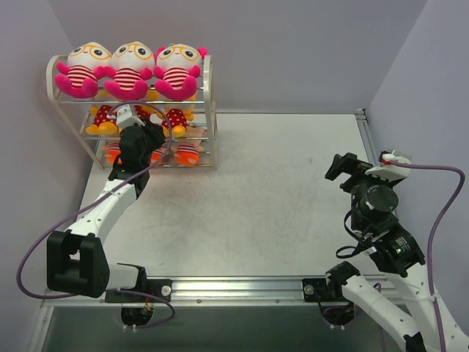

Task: Place and organize the stuffed toys onto the shelf
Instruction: Place the stuffed toy onto shelf

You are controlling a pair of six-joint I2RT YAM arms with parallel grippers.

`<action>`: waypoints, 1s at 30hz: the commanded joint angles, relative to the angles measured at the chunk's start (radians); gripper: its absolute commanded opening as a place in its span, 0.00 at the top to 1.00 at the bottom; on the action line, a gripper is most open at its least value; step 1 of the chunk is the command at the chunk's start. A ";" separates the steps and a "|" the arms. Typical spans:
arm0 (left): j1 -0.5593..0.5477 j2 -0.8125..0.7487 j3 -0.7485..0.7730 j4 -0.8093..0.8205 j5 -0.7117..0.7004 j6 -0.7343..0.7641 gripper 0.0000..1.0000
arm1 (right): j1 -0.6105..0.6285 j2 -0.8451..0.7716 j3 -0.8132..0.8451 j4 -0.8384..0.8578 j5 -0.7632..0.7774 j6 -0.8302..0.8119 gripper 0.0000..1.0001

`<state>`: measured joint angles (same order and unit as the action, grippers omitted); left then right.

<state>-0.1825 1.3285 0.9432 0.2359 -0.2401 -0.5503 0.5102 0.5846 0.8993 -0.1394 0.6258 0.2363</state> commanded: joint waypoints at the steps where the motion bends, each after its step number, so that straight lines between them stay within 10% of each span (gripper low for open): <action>1: 0.002 0.009 0.040 0.066 -0.001 -0.010 0.62 | 0.007 0.009 -0.007 0.024 0.029 -0.005 0.00; 15: 0.000 0.029 0.046 0.092 0.007 -0.019 0.61 | 0.007 0.015 -0.008 0.029 0.029 -0.002 0.01; 30: 0.000 -0.084 -0.020 0.069 -0.019 -0.037 0.37 | 0.008 0.012 -0.011 0.029 0.025 0.000 0.01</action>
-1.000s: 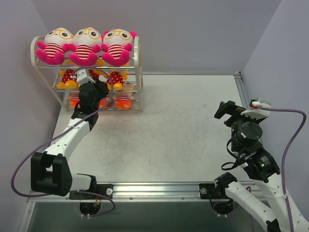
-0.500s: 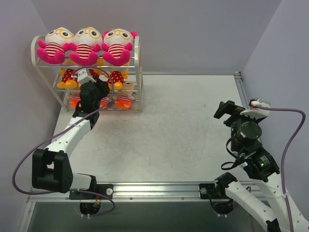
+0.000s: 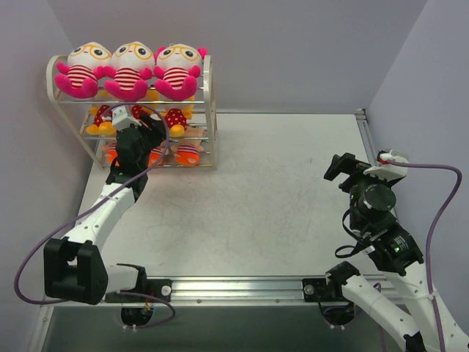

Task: Place and organize the stuffed toys onto the shelf
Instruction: Place the stuffed toy onto shelf

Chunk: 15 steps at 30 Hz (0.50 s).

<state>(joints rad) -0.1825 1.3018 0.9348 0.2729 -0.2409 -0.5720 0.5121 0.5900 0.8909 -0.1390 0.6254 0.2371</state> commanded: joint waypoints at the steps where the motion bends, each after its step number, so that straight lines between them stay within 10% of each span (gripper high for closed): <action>1: 0.002 -0.067 -0.025 0.026 -0.020 -0.019 0.35 | 0.006 0.005 0.000 0.027 0.025 -0.001 0.00; 15: 0.002 -0.510 -0.051 -0.440 -0.041 0.096 0.03 | 0.008 0.013 0.091 -0.027 0.008 -0.007 0.01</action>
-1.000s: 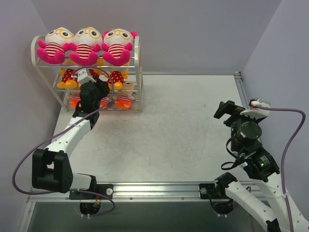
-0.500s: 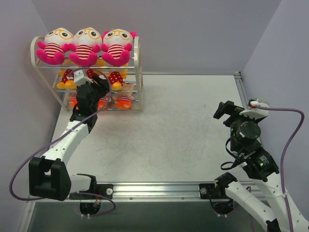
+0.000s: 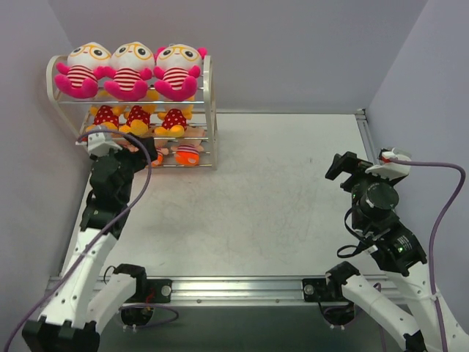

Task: Place and organize the stuffed toys onto the shelf
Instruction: Place the stuffed toy onto shelf

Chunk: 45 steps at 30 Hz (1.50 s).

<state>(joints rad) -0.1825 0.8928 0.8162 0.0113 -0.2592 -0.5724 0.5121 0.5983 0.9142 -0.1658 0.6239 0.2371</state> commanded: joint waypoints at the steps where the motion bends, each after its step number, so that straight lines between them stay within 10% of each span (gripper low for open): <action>1: 0.000 -0.170 0.086 -0.219 -0.026 0.123 0.03 | 0.009 0.006 0.080 -0.004 0.008 -0.019 0.01; 12: -0.023 -0.523 0.343 -0.668 -0.164 0.443 0.06 | 0.011 -0.063 0.163 -0.043 0.037 -0.153 0.01; 45: -0.078 -0.881 0.215 -0.660 -0.382 0.480 0.06 | 0.012 -0.290 0.034 0.026 0.073 -0.303 0.01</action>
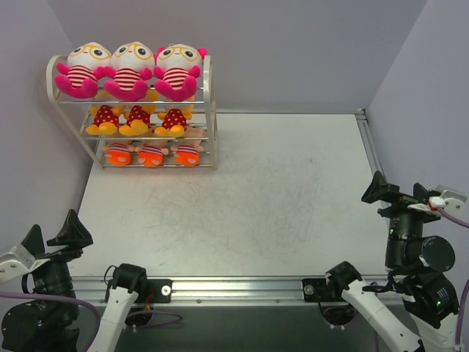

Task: Place and organize the stuffed toys onto the shelf
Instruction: Place the stuffed toy onto shelf

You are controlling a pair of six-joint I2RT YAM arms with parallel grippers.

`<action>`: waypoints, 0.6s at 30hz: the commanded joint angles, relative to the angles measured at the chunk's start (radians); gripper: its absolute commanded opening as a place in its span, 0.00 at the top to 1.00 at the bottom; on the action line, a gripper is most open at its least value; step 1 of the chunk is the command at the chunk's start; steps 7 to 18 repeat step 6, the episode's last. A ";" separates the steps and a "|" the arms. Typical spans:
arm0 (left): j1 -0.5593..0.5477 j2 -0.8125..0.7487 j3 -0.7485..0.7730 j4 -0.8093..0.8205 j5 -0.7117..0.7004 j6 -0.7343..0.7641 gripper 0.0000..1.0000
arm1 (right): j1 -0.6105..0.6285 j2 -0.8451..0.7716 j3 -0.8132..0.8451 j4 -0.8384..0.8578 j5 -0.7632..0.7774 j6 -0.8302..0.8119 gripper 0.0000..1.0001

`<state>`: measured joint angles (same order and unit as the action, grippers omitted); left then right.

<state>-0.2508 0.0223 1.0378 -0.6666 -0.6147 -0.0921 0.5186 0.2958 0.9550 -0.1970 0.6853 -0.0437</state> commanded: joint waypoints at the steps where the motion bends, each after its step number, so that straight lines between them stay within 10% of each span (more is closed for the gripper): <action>1: -0.011 -0.012 -0.007 0.016 -0.029 -0.001 0.06 | 0.006 0.012 -0.007 0.059 0.008 -0.024 0.01; 18: -0.031 -0.018 -0.013 0.016 -0.054 -0.018 0.06 | 0.006 0.017 -0.007 0.073 0.007 -0.033 0.01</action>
